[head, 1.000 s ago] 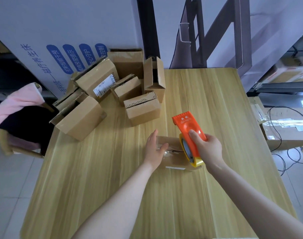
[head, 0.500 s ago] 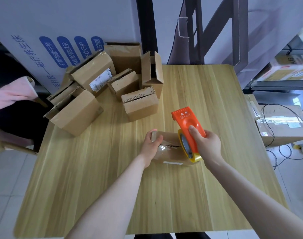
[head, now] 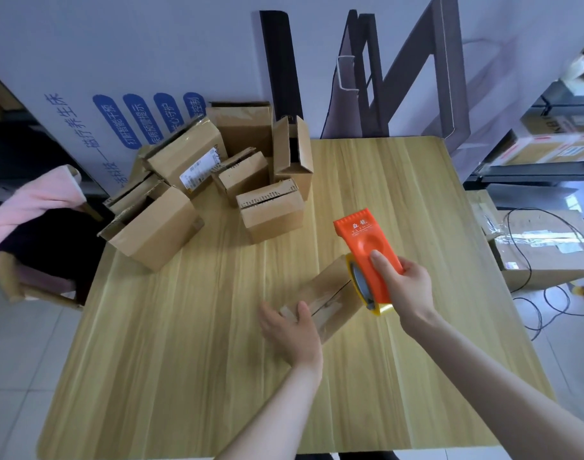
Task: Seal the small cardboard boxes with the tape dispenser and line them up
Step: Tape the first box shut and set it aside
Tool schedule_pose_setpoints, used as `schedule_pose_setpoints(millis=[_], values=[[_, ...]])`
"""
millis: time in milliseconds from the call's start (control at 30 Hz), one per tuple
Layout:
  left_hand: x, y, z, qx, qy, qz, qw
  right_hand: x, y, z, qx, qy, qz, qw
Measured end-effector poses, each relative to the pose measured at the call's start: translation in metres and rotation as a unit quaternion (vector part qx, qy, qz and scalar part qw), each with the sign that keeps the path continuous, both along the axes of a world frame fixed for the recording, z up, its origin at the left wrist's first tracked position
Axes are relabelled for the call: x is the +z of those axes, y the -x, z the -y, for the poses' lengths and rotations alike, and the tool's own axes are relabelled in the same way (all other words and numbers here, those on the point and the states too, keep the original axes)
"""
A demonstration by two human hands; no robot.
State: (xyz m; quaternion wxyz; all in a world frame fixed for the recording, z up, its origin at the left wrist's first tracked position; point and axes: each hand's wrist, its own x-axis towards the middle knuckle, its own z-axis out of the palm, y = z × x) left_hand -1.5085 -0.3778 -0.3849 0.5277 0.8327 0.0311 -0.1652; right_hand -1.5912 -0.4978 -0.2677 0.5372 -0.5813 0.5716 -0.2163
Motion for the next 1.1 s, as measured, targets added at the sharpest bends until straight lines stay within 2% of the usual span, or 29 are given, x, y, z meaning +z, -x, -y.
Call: schedule_pose_setpoints(millis=[33,67,100,133,200,233,267,300,400,467,533,633,667,733,767,800,867,933,1100], values=[[0.002,-0.006,0.001,-0.055,-0.028,0.094,0.994,0.004,0.005,0.002,-0.008,-0.004,0.013,1.0],[0.004,-0.011,0.004,-0.141,-0.047,0.189,0.971,0.007,0.01,0.003,-0.013,-0.006,0.023,1.0],[0.007,-0.018,0.012,-0.251,-0.06,0.253,0.933,0.011,0.014,0.004,-0.015,-0.004,0.029,0.999],[0.01,-0.024,0.021,-0.364,-0.076,0.289,0.882,0.013,0.017,0.005,-0.014,0.0,0.03,0.999],[0.008,-0.032,0.037,-0.555,-0.126,0.32,0.757,0.016,0.023,0.004,-0.013,0.003,0.033,0.999],[0.005,-0.034,0.041,-0.609,-0.158,0.341,0.698,0.016,0.025,0.004,-0.012,-0.001,0.036,0.999],[0.0,-0.034,0.04,-0.631,-0.186,0.366,0.658,0.017,0.026,0.003,-0.009,-0.007,0.037,0.999],[-0.005,-0.033,0.036,-0.618,-0.203,0.385,0.654,0.018,0.027,0.003,-0.003,-0.012,0.037,0.999],[-0.013,-0.026,0.008,-0.507,-0.257,0.346,0.746,0.02,0.03,0.003,0.022,-0.021,0.038,0.999],[-0.014,-0.022,-0.013,-0.448,-0.283,0.297,0.794,0.02,0.03,0.003,0.042,-0.036,0.048,0.997],[-0.01,-0.015,-0.032,-0.412,-0.295,0.249,0.825,0.023,0.027,0.002,0.063,-0.045,0.057,0.995],[0.006,-0.018,-0.038,-0.381,-0.3,0.209,0.849,0.03,0.023,0.0,0.102,-0.041,0.066,0.992],[0.014,-0.024,-0.031,-0.363,-0.255,0.169,0.88,0.033,0.022,0.0,0.115,-0.038,0.066,0.99],[0.049,-0.041,-0.012,-0.283,-0.069,0.023,0.956,0.038,0.021,0.001,0.138,-0.027,0.066,0.988],[0.072,-0.05,-0.002,-0.239,0.034,-0.044,0.969,0.04,0.021,0.002,0.147,-0.02,0.064,0.987],[0.096,-0.058,0.006,-0.214,0.105,-0.094,0.967,0.043,0.021,0.003,0.154,-0.013,0.063,0.986],[0.135,-0.072,0.017,-0.242,0.168,-0.153,0.943,0.049,0.019,0.003,0.17,0.003,0.058,0.984],[0.161,-0.079,0.021,-0.291,0.178,-0.15,0.928,0.053,0.018,0.004,0.185,0.02,0.05,0.981],[0.181,-0.088,0.017,-0.308,0.172,-0.089,0.931,0.058,0.016,0.004,0.203,0.073,0.011,0.977]])
